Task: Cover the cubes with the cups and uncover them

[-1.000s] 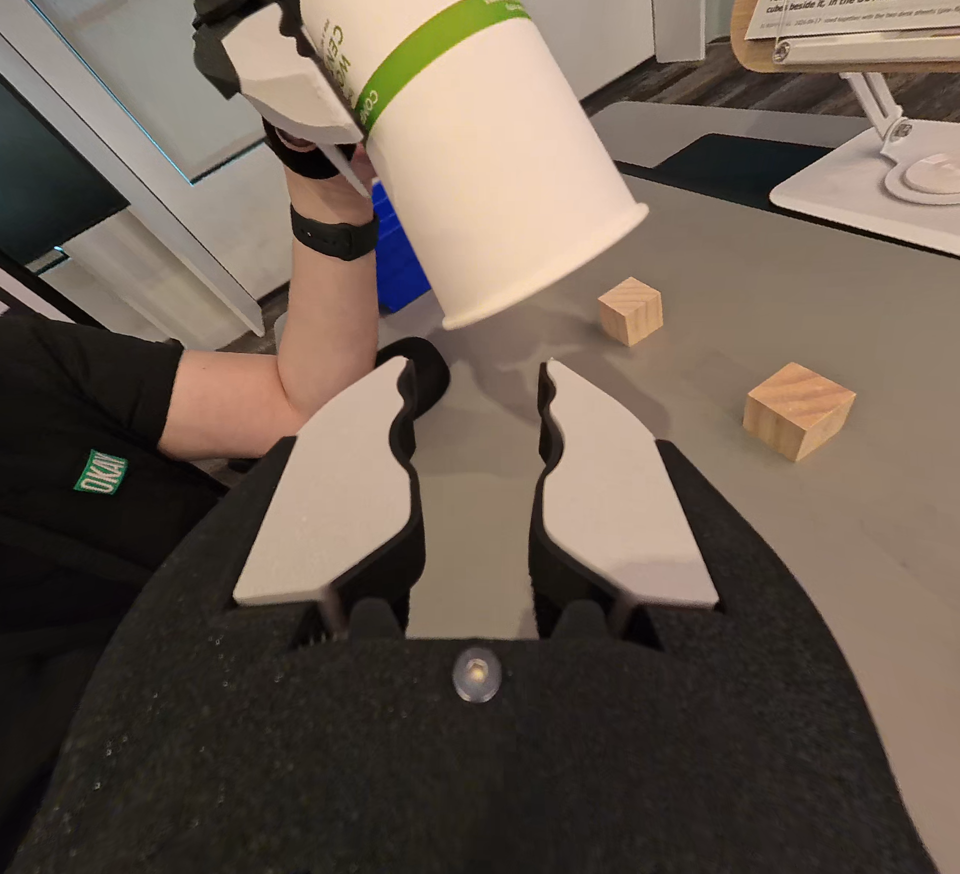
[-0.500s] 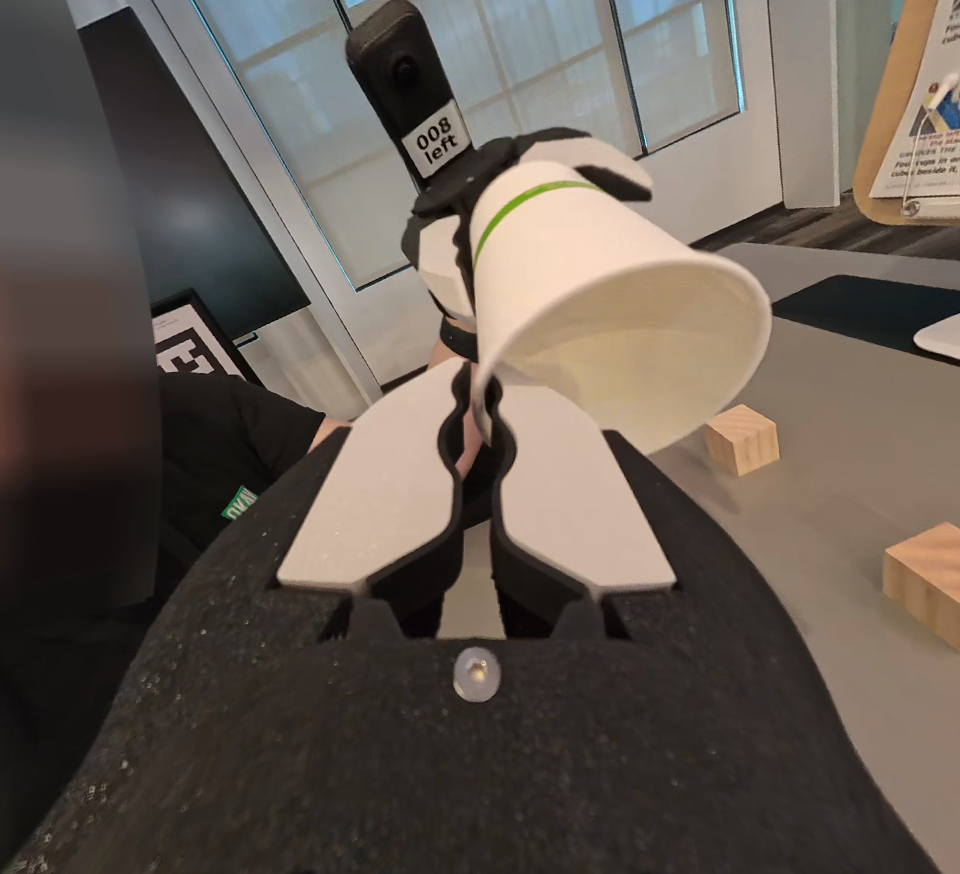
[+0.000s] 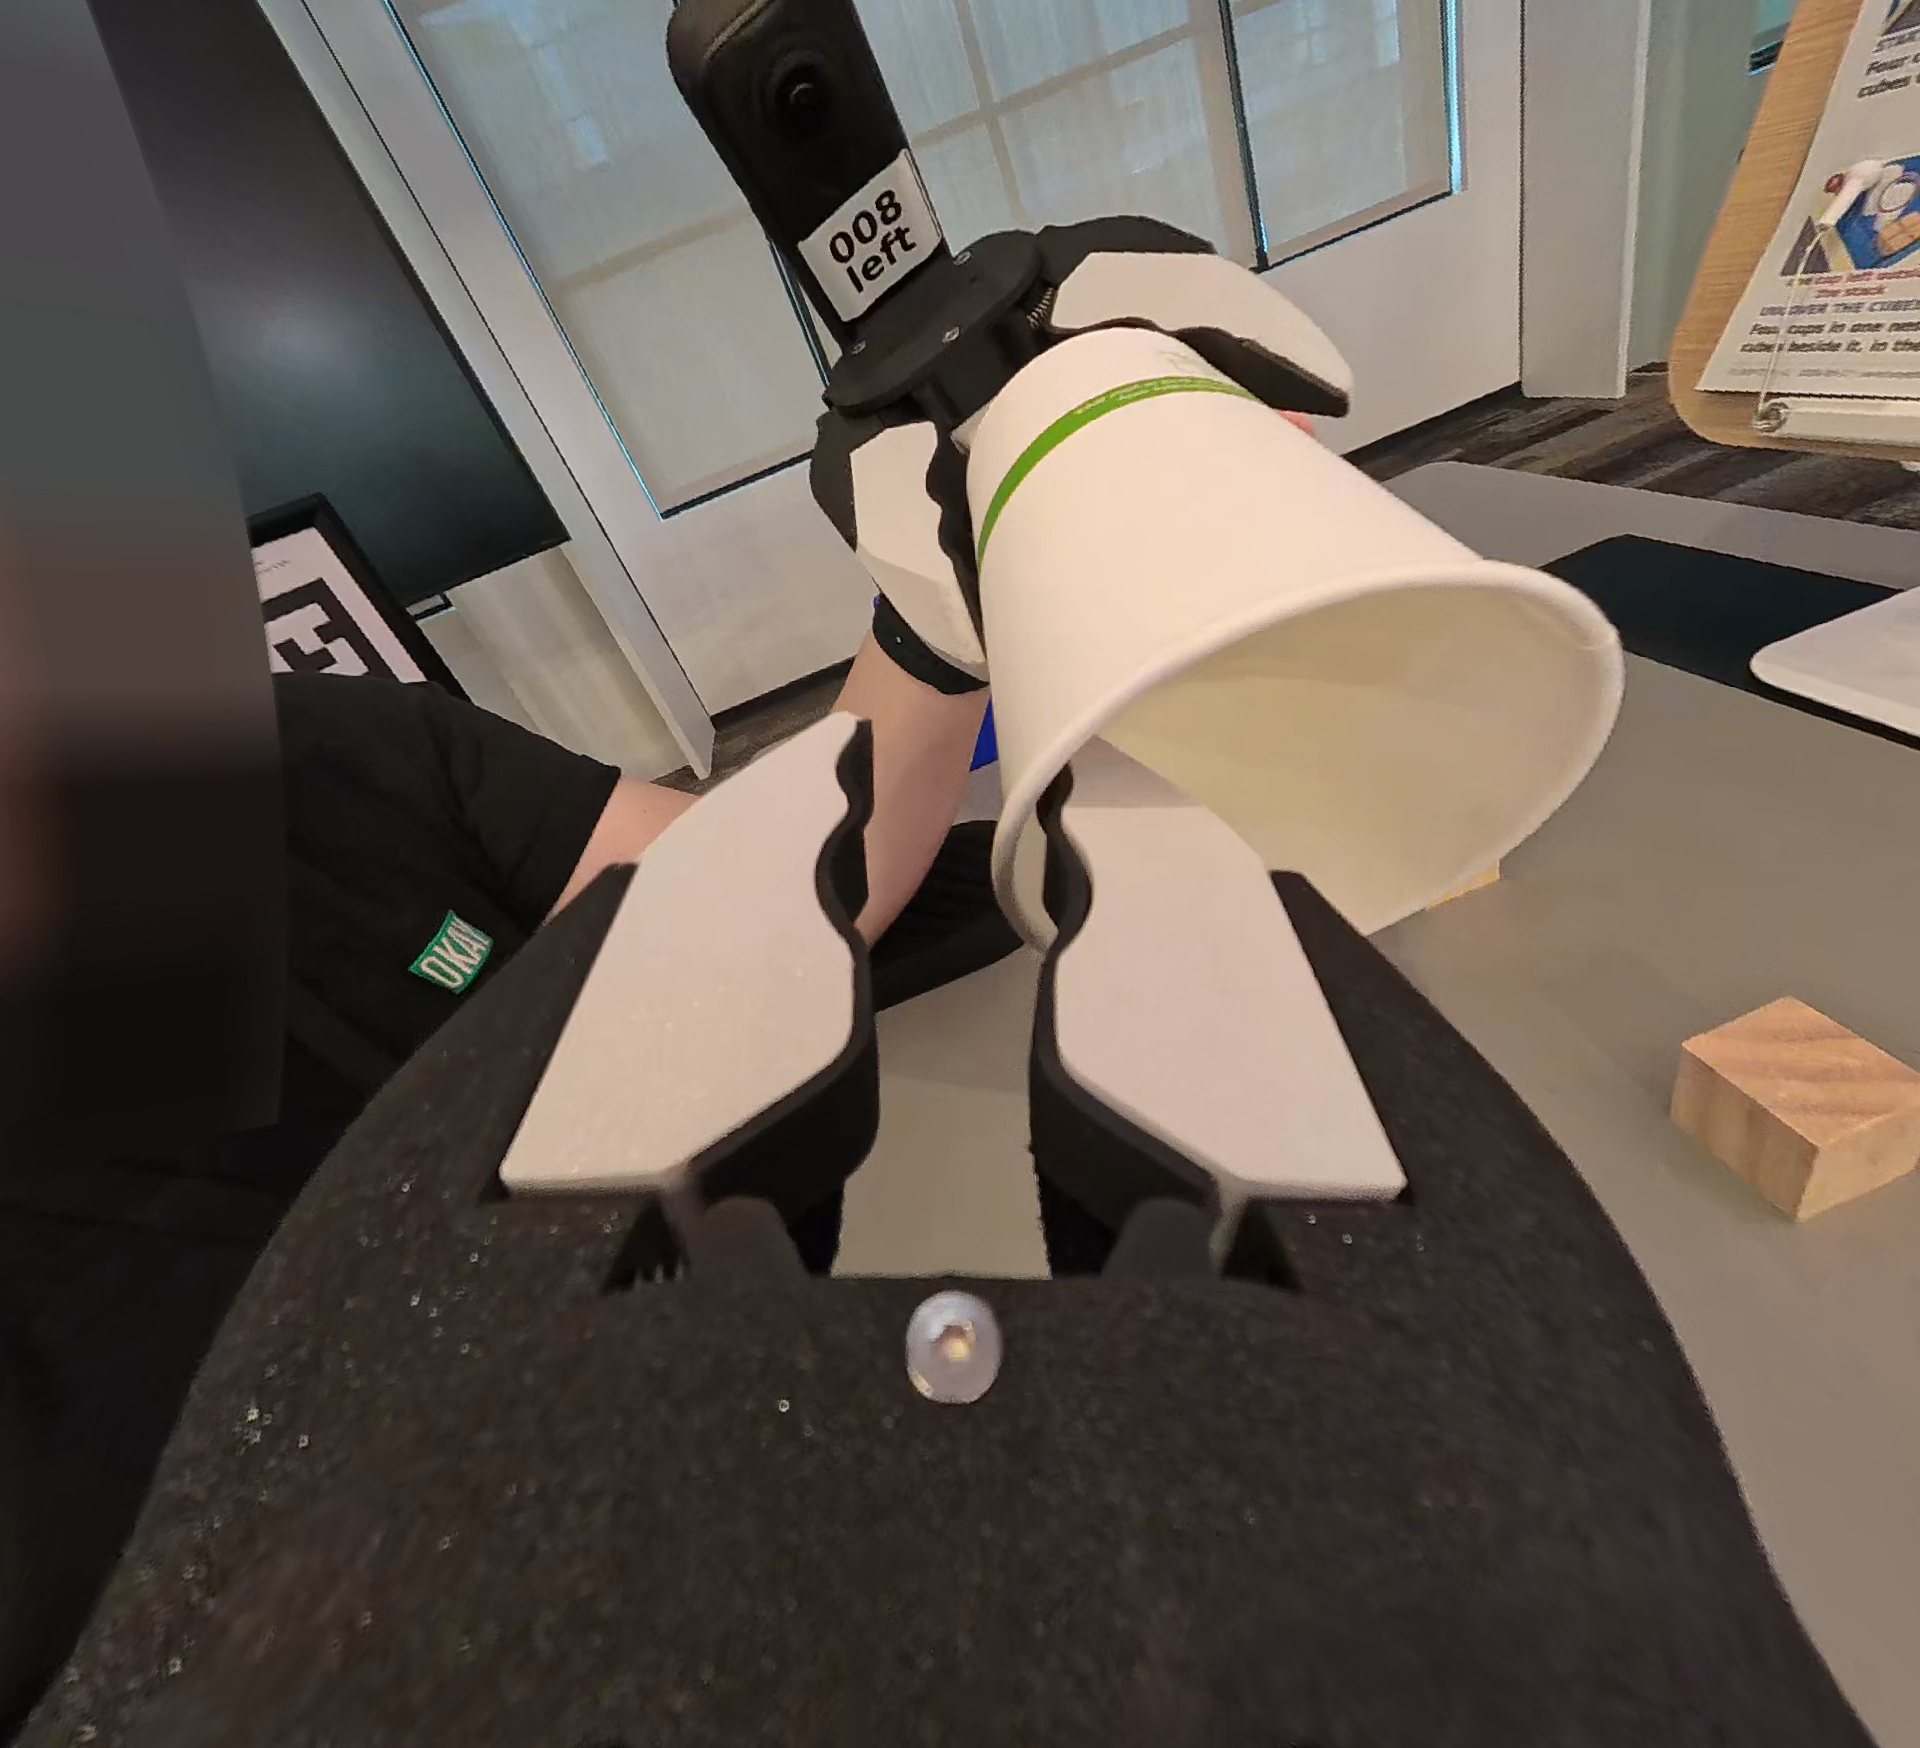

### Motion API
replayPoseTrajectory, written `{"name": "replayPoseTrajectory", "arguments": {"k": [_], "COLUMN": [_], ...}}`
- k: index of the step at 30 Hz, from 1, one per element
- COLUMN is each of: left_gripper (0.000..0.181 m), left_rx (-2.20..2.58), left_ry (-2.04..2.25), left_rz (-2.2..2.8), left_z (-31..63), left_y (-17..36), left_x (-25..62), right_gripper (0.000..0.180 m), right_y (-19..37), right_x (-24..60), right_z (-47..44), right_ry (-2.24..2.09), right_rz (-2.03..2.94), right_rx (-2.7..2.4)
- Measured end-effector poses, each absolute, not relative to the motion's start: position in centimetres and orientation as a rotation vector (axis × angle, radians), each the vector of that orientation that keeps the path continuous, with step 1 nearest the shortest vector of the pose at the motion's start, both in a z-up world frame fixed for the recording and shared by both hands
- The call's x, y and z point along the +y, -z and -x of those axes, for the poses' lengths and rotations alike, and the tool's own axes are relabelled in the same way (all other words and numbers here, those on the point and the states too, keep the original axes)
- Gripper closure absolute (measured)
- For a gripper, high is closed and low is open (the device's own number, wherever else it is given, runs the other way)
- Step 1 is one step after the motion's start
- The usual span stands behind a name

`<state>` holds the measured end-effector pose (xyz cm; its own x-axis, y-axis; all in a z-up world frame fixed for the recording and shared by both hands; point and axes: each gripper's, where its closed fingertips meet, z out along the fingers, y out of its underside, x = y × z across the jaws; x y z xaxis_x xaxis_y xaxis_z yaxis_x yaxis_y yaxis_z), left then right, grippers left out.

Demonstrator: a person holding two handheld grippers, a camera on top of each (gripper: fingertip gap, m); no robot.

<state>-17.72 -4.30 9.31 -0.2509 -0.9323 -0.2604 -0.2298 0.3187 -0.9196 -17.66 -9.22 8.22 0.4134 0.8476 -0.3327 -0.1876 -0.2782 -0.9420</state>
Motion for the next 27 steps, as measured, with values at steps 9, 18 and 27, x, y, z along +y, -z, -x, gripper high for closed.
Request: {"name": "replayPoseTrajectory", "arguments": {"k": [9, 18, 27], "left_gripper": [0.1, 0.084, 0.086], "left_rx": [1.702, 1.723, 1.55], "left_ry": [0.977, 1.032, 1.016], "left_rz": [1.027, 1.012, 1.071], "left_z": [17.8, 18.0, 20.2], "left_y": [-9.5, -9.3, -11.2], "left_x": [-4.8, -5.4, -1.7], "right_gripper": [0.149, 0.18, 0.18], "right_y": [-8.4, -9.0, -9.5], "right_x": [-9.0, -9.3, -9.7], "right_z": [17.4, 16.9, 4.6], "right_ry": [-1.138, -1.079, -0.463], "right_rz": [1.52, 1.495, 1.966], "right_rx": [-0.576, -0.603, -0.535]}}
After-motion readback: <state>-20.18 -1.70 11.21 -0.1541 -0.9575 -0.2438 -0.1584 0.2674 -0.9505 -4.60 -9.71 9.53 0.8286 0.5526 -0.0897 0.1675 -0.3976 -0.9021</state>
